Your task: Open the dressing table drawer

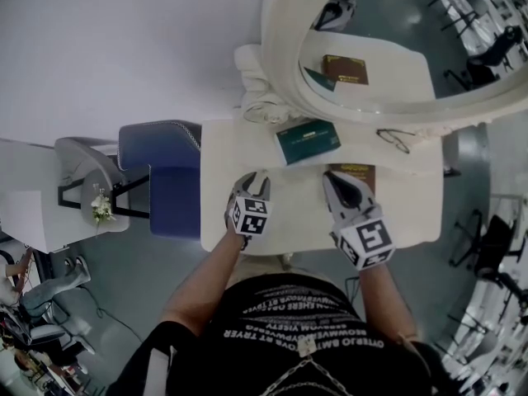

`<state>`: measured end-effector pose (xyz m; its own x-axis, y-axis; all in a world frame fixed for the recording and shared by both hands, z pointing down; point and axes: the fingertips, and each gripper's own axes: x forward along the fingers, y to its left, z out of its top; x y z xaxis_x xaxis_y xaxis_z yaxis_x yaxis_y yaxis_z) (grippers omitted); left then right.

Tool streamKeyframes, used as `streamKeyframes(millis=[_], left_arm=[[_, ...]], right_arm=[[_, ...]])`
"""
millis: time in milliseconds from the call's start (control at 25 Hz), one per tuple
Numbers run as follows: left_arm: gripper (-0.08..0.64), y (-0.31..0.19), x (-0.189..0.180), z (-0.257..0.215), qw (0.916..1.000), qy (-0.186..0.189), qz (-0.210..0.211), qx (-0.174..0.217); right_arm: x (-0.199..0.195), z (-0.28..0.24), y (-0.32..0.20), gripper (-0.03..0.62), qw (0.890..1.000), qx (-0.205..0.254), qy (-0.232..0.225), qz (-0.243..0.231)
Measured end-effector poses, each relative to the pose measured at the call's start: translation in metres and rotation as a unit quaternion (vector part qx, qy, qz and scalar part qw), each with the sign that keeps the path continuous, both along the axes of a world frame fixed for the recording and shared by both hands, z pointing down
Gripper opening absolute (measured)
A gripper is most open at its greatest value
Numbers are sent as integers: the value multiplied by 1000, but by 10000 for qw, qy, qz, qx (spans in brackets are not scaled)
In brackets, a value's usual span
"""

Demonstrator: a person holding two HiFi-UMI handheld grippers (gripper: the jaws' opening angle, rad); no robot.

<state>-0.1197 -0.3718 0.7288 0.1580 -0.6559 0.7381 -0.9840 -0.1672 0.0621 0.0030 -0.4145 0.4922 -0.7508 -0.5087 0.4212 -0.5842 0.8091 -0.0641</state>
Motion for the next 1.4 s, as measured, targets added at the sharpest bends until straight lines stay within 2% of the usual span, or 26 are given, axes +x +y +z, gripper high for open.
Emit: streamKeyframes(millis=[280, 680, 1000, 1160, 1400], left_arm=[[121, -8, 5, 19, 9997, -7, 32, -233], [121, -17, 7, 35, 9984, 62, -263, -491], [120, -22, 3, 36, 9971, 138, -533, -526], [94, -22, 3, 37, 9972, 73, -546, -512], [92, -19, 4, 37, 9973, 28, -565, -477]], right_arm=[[-5, 0, -4, 2, 10000, 15, -16, -62], [3, 2, -3, 2, 10000, 30, 33, -81], [15, -3, 3, 2, 10000, 30, 73, -34], [25, -4, 9, 2, 9999, 41, 100, 10], [36, -6, 18, 2, 9999, 44, 92, 66]])
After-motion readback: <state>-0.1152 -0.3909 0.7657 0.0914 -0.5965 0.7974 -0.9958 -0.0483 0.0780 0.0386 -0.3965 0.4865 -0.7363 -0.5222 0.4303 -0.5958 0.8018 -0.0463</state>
